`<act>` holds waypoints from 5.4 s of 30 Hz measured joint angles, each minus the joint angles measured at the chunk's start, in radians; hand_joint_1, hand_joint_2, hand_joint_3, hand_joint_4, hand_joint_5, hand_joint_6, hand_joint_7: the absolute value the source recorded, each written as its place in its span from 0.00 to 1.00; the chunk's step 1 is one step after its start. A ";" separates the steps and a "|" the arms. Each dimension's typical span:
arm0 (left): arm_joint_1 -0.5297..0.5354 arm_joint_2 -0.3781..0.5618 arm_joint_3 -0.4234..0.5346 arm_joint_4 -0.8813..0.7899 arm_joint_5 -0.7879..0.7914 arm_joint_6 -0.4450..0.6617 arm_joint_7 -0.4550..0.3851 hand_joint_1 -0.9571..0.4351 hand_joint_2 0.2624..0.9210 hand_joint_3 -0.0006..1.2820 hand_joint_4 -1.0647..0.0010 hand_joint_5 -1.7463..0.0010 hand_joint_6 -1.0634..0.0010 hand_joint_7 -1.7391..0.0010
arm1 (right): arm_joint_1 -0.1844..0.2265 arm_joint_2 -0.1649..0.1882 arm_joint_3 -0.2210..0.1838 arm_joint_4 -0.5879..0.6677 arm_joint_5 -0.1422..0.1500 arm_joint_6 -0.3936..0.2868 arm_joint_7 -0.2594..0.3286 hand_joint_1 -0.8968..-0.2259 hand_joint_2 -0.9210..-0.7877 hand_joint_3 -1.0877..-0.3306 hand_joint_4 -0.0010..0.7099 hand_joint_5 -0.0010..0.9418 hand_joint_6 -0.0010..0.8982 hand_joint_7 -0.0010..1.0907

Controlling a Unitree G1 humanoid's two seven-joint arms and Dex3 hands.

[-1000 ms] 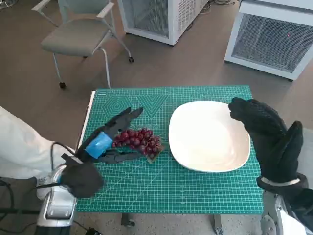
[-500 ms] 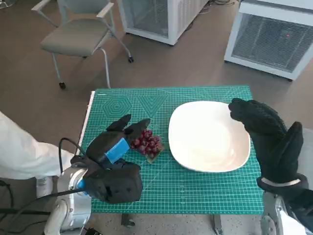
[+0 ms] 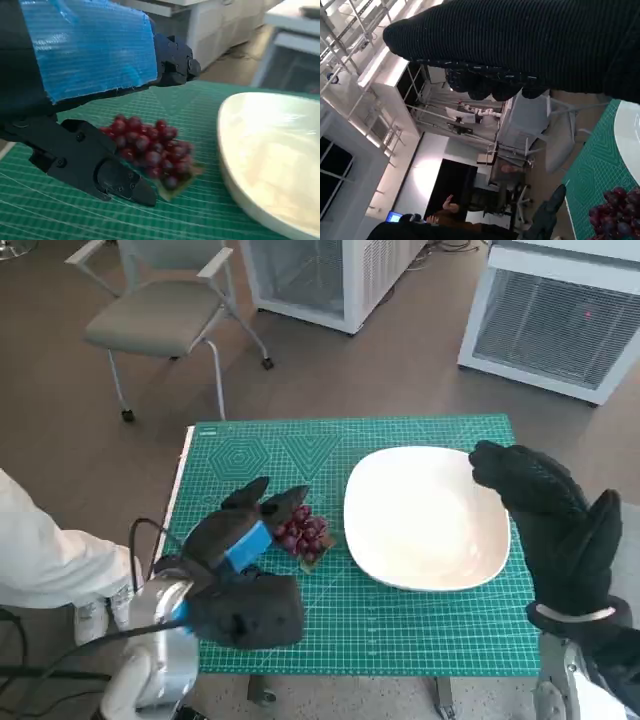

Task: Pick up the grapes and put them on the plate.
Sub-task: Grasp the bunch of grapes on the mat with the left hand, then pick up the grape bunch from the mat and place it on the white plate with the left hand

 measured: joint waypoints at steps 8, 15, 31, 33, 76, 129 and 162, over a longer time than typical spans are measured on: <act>-0.072 -0.022 -0.058 0.139 0.047 0.016 0.054 0.52 0.68 0.00 0.93 1.00 0.76 1.00 | 0.001 0.000 -0.002 0.000 0.000 0.000 0.000 0.60 0.00 0.69 0.54 0.61 0.20 0.85; -0.215 -0.070 -0.121 0.426 0.059 0.022 0.106 0.55 0.68 0.00 0.93 1.00 0.76 1.00 | 0.000 0.001 -0.001 0.000 0.000 -0.001 0.000 0.60 0.00 0.68 0.54 0.61 0.20 0.85; -0.501 -0.199 -0.237 1.052 0.035 -0.047 0.199 0.59 0.74 0.01 0.86 0.99 0.74 1.00 | 0.001 0.001 -0.001 0.000 0.003 -0.001 0.000 0.60 0.00 0.67 0.53 0.62 0.19 0.86; -0.512 -0.206 -0.243 1.082 0.027 -0.060 0.210 0.57 0.74 0.01 0.85 0.99 0.75 1.00 | 0.003 0.000 -0.001 0.000 0.004 0.000 0.000 0.60 0.00 0.67 0.53 0.62 0.19 0.86; -0.569 -0.212 -0.279 1.251 -0.070 -0.146 0.376 0.96 0.63 0.65 0.68 0.01 0.68 0.99 | 0.016 -0.001 -0.012 -0.007 0.019 0.020 0.005 0.60 0.00 0.67 0.52 0.64 0.19 0.86; -0.513 -0.064 -0.225 0.752 -0.113 -0.074 0.220 0.70 0.66 0.46 0.51 0.15 0.46 0.31 | -0.006 -0.005 -0.013 0.013 0.018 0.013 0.008 0.60 0.00 0.68 0.52 0.63 0.19 0.86; -0.423 0.056 -0.108 0.266 -0.079 -0.043 0.148 0.69 0.98 0.05 0.37 0.22 0.29 0.51 | -0.014 -0.008 -0.013 0.029 0.008 -0.003 0.007 0.60 0.00 0.69 0.56 0.61 0.20 0.84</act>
